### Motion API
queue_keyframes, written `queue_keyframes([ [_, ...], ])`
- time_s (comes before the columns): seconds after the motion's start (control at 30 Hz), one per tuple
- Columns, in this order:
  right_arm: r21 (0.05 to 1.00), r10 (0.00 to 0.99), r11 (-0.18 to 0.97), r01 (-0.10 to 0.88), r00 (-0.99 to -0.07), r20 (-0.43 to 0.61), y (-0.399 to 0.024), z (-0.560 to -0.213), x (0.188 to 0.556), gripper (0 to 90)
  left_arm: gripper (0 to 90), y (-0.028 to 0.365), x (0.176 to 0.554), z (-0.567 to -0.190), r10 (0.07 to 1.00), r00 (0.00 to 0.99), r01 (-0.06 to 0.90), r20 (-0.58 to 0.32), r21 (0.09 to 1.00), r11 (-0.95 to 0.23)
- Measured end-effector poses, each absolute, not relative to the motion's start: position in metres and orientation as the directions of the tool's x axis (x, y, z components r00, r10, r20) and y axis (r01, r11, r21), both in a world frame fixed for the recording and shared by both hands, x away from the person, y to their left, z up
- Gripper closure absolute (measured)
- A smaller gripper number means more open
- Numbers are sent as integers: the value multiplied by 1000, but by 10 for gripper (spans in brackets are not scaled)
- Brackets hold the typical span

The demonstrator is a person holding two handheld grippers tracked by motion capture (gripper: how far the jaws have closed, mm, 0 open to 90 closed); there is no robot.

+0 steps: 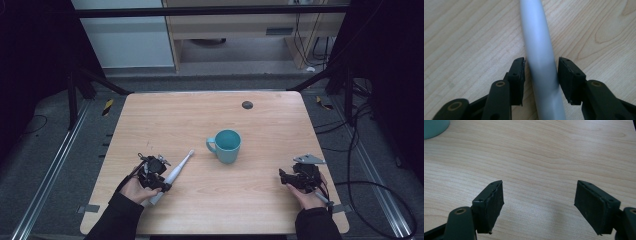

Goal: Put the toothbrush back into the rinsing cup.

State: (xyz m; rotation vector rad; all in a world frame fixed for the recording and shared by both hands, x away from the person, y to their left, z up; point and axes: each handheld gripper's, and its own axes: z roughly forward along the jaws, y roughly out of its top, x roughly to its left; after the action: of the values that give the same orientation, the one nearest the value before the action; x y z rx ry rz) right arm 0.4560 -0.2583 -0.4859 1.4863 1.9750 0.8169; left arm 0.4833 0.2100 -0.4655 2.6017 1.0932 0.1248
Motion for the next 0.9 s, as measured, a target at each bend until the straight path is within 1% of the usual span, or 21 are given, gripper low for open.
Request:
queue_keyframes([
  [0.17, 735, 966, 213, 643, -253, -58, -259, -486, 456, 233, 654, 210, 485, -466, 723, 690, 696, -40, 310, -648],
  [0.37, 737, 965, 212, 642, -255, -56, -258, -485, 456, 234, 658, 209, 484, -466, 728, 684, 701, -37, 309, -643],
  [0.5, 739, 965, 214, 639, -255, -60, -258, -485, 456, 234, 660, 211, 483, -466, 732, 681, 697, -25, 329, -637],
  [0.57, 740, 965, 212, 638, -254, -58, -258, -485, 455, 234, 661, 215, 481, -461, 751, 660, 705, -23, 364, -608],
  [0.63, 741, 965, 213, 637, -254, -58, -258, -484, 455, 234, 661, 217, 481, -458, 754, 657, 704, -18, 371, -605],
  [0.77, 743, 965, 214, 634, -256, -60, -258, -484, 455, 229, 661, 223, 480, -449, 785, 620, 704, -3, 444, -554],
  [0.8, 745, 965, 211, 632, -254, -58, -258, -484, 454, 228, 661, 225, 480, -445, 801, 599, 701, -4, 485, -522],
  [0.83, 745, 965, 211, 632, -254, -58, -258, -484, 454, 228, 661, 225, 480, -445, 801, 599, 701, -4, 485, -522],
  [0.9, 750, 965, 212, 626, -256, -59, -257, -484, 454, 223, 661, 226, 479, -441, 812, 584, 691, -1, 525, -497],
])
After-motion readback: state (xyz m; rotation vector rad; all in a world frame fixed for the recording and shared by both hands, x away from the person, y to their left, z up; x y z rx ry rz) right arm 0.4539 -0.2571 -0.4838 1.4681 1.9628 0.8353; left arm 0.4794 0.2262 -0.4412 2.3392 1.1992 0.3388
